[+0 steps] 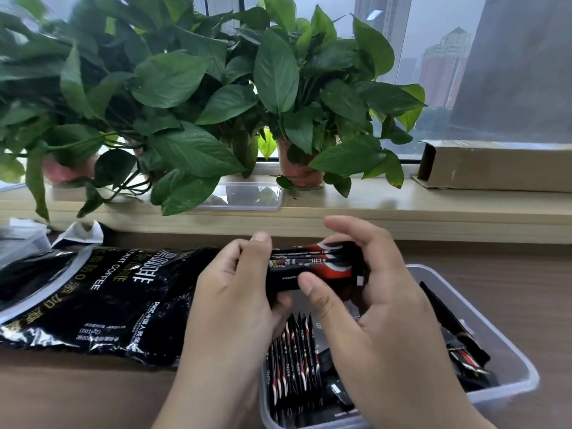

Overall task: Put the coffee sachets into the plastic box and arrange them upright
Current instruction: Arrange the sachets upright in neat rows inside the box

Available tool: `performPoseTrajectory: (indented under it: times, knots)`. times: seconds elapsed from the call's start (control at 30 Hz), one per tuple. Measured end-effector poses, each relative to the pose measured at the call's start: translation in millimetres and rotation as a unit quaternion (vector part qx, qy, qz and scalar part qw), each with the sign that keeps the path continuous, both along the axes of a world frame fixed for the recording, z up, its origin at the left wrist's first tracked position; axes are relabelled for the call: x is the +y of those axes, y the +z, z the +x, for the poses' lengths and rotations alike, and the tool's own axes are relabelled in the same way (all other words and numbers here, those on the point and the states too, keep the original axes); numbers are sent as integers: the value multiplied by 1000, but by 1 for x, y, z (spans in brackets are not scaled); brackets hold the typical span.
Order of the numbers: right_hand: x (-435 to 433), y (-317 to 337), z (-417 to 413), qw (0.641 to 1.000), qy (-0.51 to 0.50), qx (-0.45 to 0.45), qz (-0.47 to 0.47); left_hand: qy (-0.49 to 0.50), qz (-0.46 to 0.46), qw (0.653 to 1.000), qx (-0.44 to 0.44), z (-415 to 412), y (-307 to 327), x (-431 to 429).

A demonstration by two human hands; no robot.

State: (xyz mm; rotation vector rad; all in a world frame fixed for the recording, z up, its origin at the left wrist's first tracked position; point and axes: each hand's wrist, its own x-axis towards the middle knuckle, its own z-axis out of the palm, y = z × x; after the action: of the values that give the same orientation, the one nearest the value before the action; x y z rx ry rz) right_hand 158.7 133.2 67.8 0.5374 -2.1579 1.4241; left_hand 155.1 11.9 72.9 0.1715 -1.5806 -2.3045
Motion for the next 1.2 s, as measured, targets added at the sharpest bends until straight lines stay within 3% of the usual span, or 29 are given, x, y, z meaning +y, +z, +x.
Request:
performPoseTrajectory:
  times: [0.1, 0.23, 0.5, 0.7, 0.83, 0.97, 1.1, 1.2]
  knots:
    - [-2, 8, 2, 979, 54, -164, -109, 26, -63, 997, 43, 1, -3, 3]
    - [-1, 17, 1, 931, 95, -269, -228, 58, -175, 980, 75, 2, -6, 5]
    - [3, 13, -2, 949, 92, -225, -203, -5, -79, 997, -7, 3, -2, 2]
    - [5, 11, -6, 954, 86, -225, -180, 23, -167, 985, -30, 1, -5, -1]
    - [13, 13, -7, 962, 102, -227, -114, 70, -236, 969, -4, -1, -8, -4]
    - [24, 10, -11, 985, 74, -151, 31, 91, -285, 954, -2, -2, -7, -10]
    - [37, 12, -15, 970, 33, 56, 233, 95, -313, 945, -8, -3, -7, -15]
    - [38, 9, -16, 962, 31, 123, 240, 90, -331, 939, -2, -3, -8, -16]
